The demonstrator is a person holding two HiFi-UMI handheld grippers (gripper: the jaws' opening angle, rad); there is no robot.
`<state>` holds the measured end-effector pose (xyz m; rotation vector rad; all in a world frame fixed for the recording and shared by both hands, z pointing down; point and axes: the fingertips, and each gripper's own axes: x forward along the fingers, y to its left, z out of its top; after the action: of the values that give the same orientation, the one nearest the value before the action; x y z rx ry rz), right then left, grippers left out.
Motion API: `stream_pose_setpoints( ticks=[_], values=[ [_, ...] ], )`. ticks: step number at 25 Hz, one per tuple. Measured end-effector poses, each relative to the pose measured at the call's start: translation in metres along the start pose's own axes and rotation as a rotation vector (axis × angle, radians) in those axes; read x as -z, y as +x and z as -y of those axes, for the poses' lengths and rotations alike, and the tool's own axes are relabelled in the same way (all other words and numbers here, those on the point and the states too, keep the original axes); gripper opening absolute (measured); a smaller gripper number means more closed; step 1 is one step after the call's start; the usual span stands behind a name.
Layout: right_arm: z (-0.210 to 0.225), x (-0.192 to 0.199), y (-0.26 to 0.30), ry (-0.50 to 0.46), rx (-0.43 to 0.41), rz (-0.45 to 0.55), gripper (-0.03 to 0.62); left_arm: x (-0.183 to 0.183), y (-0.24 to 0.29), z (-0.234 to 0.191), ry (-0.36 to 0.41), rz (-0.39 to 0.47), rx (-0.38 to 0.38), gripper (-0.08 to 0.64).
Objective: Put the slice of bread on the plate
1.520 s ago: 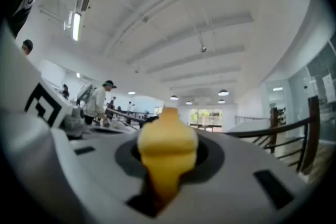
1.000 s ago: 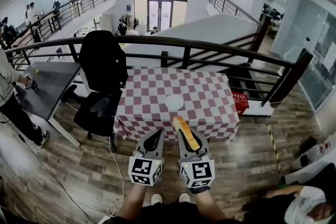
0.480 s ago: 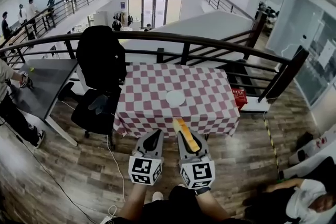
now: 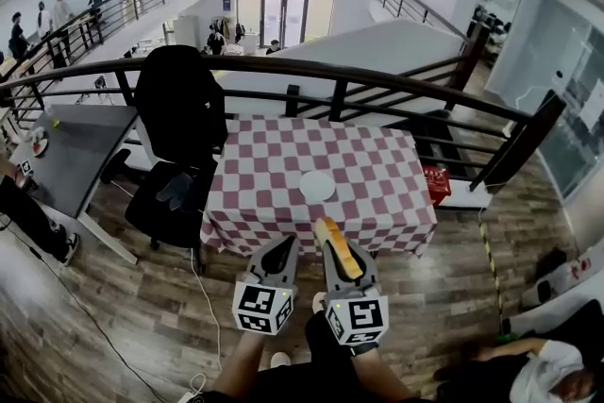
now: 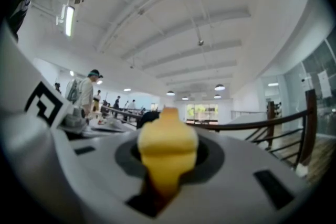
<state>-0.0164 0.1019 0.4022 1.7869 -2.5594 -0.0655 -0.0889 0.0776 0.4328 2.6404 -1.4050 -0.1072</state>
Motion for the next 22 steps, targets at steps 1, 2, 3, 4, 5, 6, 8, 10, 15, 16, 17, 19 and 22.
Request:
stream_pose_setpoints(
  ticks=[1, 2, 3, 4, 5, 6, 8, 10, 15, 16, 17, 19, 22],
  values=[
    [0.009, 0.002, 0.010, 0.007, 0.002, 0.004, 0.100, 0.000, 0.009, -0.005, 0.005, 0.001, -0.010, 0.017],
    [0.019, 0.004, 0.021, 0.017, 0.004, 0.008, 0.100, 0.000, 0.020, -0.011, 0.012, 0.001, -0.021, 0.017],
    [0.030, 0.006, 0.033, 0.028, 0.006, 0.010, 0.100, 0.000, 0.032, -0.016, 0.018, -0.001, -0.032, 0.017],
    [0.042, 0.008, 0.045, 0.039, 0.006, 0.012, 0.100, 0.000, 0.045, -0.021, 0.024, -0.004, -0.044, 0.017],
    [0.055, 0.008, 0.057, 0.047, 0.005, 0.015, 0.100, 0.000, 0.060, -0.026, 0.027, -0.006, -0.055, 0.017],
    [0.067, 0.008, 0.070, 0.053, 0.002, 0.020, 0.100, -0.001, 0.075, -0.031, 0.028, -0.006, -0.066, 0.017],
    [0.093, 0.002, 0.095, 0.059, -0.002, 0.034, 0.100, -0.006, 0.107, -0.037, 0.028, -0.006, -0.077, 0.017],
    [0.120, -0.008, 0.120, 0.061, -0.004, 0.057, 0.100, -0.013, 0.138, -0.040, 0.042, -0.006, -0.073, 0.017],
    [0.184, -0.018, 0.165, 0.082, 0.000, 0.088, 0.100, -0.019, 0.204, -0.048, 0.053, -0.005, -0.100, 0.017],
    [0.194, -0.016, 0.170, 0.089, -0.004, 0.091, 0.100, -0.018, 0.216, -0.049, 0.049, -0.006, -0.106, 0.017],
    [0.204, -0.015, 0.176, 0.099, -0.013, 0.096, 0.100, -0.018, 0.227, -0.049, 0.045, -0.007, -0.111, 0.017],
    [0.219, -0.011, 0.188, 0.124, -0.024, 0.103, 0.100, -0.015, 0.249, -0.050, 0.042, -0.012, -0.116, 0.017],
    [0.233, -0.007, 0.202, 0.124, -0.034, 0.105, 0.100, -0.001, 0.275, -0.046, 0.034, -0.031, -0.120, 0.017]
  ],
)
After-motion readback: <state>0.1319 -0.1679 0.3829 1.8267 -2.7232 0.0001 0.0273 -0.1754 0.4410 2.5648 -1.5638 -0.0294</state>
